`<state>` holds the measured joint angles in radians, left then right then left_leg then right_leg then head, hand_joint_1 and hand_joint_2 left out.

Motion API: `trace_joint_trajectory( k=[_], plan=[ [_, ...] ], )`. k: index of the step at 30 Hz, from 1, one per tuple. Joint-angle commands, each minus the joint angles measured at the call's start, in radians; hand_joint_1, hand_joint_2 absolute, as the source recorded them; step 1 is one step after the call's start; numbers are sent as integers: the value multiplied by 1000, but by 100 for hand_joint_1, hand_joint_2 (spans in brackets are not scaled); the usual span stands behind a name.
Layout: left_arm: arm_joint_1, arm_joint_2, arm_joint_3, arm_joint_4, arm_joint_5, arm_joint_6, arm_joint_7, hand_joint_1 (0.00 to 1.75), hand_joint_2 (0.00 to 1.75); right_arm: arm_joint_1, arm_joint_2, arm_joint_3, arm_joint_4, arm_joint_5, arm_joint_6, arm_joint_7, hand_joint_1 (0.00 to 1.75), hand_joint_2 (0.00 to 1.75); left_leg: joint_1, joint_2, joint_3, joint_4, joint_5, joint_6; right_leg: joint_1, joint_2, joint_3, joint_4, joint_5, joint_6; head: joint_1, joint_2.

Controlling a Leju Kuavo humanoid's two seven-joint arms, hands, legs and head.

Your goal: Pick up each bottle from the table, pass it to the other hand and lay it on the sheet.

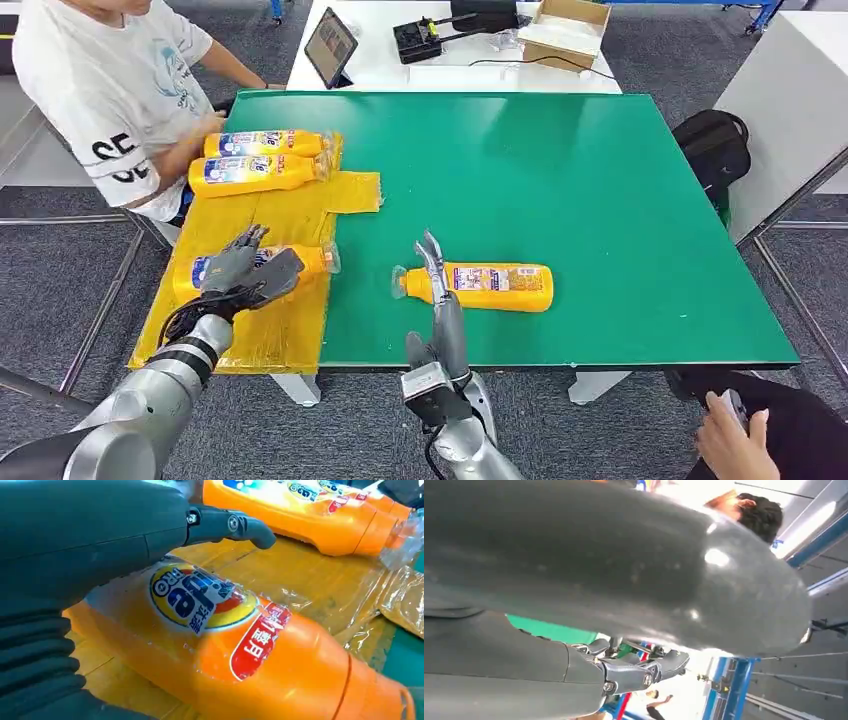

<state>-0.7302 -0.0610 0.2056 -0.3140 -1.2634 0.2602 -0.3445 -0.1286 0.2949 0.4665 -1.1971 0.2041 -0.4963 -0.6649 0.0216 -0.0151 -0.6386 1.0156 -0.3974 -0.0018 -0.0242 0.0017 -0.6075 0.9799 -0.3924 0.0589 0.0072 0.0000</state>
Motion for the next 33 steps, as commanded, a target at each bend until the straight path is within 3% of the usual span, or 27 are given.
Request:
trace_joint_trajectory(
  k=[1, 8, 11, 12, 13, 16, 17, 18, 20, 27, 33],
  plan=[
    [29, -15, 77, 47, 37, -11, -15, 0, 0, -34, 0, -37, 88, -2, 6, -33, 0, 0, -1, 3, 4, -2, -1, 1, 0, 2, 3, -2, 0, -2, 0, 0],
    [15, -51, 187, 15, 177, -26, -141, 0, 0, -27, 5, -58, 97, 14, 19, -33, 0, 0, 0, 1, 3, -1, -1, 1, 0, 0, 2, -1, 0, -2, 0, 0],
    [9, -123, 304, -57, 375, 178, -347, 0, 0, -20, 16, -73, 115, 49, 20, -33, 0, 0, 0, 1, 2, -1, -1, 1, 0, -1, 2, -2, 0, -2, 0, 0],
    [31, -150, 269, -152, 477, 207, -354, 0, 0, -22, 17, -76, 131, 70, 19, -33, 0, 0, 0, -1, 1, -1, 0, 1, 1, -2, 1, -1, 0, -1, 0, 0],
    [65, -163, 186, -257, 617, 230, -354, 0, 175, -25, 18, -81, 142, 88, 20, -33, 0, 175, 0, -1, 1, -1, -1, 2, 1, -3, 2, -1, 0, -2, 0, 0],
    [149, -147, -42, -474, 870, 347, -354, 0, 175, -49, 16, -119, 193, 151, 25, -33, 0, 175, 1, 1, -2, 0, -1, 2, 1, -1, -1, -1, 1, -1, 0, 0],
    [211, -143, -95, -644, 844, 438, -354, 0, 175, -65, 6, -137, 207, 186, 15, -27, 0, 175, 0, 3, -2, 0, -1, 2, 1, 0, -2, -1, 2, 0, 0, 0],
    [266, -173, -84, -782, 793, 438, -354, 0, 175, -80, -7, -156, 210, 195, 12, -21, 0, 175, 0, 4, 0, 0, -3, 2, 1, 1, 0, -1, 1, -1, 0, 0],
    [341, -185, -119, -914, 947, 438, -354, 0, 175, -111, -35, -197, 216, 241, -2, 16, 0, 175, 0, 4, -3, 0, -2, 1, 1, 1, -3, -1, 2, 0, 0, 0],
    [427, -152, -207, -957, 1162, 380, -354, 0, 175, -143, -107, -274, 215, 386, -15, 130, 0, 175, 0, 5, -6, 0, -2, 2, 1, 1, -6, -2, 1, 0, 0, 0],
    [434, -155, -211, -958, 1163, 370, -354, 0, 175, -150, -115, -279, 232, 404, -13, 145, 0, 175, 0, 5, -7, 0, -2, 1, 0, 0, -7, -1, 1, 0, 1, 0]
  ],
)
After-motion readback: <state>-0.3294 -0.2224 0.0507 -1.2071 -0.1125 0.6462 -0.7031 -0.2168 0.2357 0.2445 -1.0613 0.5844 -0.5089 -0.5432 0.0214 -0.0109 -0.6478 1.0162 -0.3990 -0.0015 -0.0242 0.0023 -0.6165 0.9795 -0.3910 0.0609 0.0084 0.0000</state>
